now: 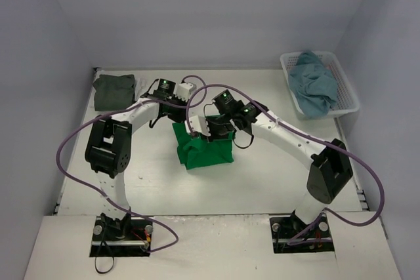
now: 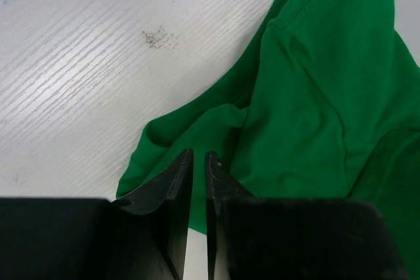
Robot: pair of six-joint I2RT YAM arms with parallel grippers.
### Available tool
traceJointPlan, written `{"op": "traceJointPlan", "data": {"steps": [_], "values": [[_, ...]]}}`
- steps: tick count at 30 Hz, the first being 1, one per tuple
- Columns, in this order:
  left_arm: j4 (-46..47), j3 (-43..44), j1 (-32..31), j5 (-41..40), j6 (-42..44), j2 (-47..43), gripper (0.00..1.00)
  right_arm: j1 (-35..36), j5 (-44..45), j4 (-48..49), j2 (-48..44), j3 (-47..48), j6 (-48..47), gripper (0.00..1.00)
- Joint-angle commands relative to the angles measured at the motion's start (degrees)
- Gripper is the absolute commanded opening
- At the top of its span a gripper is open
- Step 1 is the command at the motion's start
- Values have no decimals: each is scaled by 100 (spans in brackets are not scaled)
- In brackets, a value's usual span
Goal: Fold and stack the t-shirts
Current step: Fold the long partially folded tshirt into a neat square
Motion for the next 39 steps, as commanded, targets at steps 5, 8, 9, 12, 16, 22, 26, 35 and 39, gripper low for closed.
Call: {"op": "traceJointPlan", "data": {"steps": [5, 8, 9, 12, 16, 22, 26, 35, 39], "values": [[389, 189, -15, 6, -25, -315, 9, 291, -167, 146, -276, -170, 160, 0], [337, 145, -112, 164, -43, -500, 9, 432, -26, 146, -549, -504, 256, 0], [241, 127, -225, 226, -34, -544, 9, 459, 0, 146, -610, -548, 292, 0], [65, 57, -445, 533, -17, -694, 8, 450, 62, 146, -646, -627, 353, 0], [-260, 39, -621, 1252, 9, -965, 3, 450, 132, 154, -593, -566, 354, 0], [-1331, -5, -736, 2062, 466, -1247, 0, 415, 159, 146, -479, -469, 275, 0], [-1631, -347, -745, 2160, 686, -1476, 0, 380, 185, 154, -356, -426, 222, 0], [-1483, -726, -631, 1493, 862, -1722, 0, 169, 141, 163, 259, 13, 11, 0], [-1176, -761, -551, 1193, 871, -1485, 0, 134, 133, 163, 584, 364, -86, 0]]}}
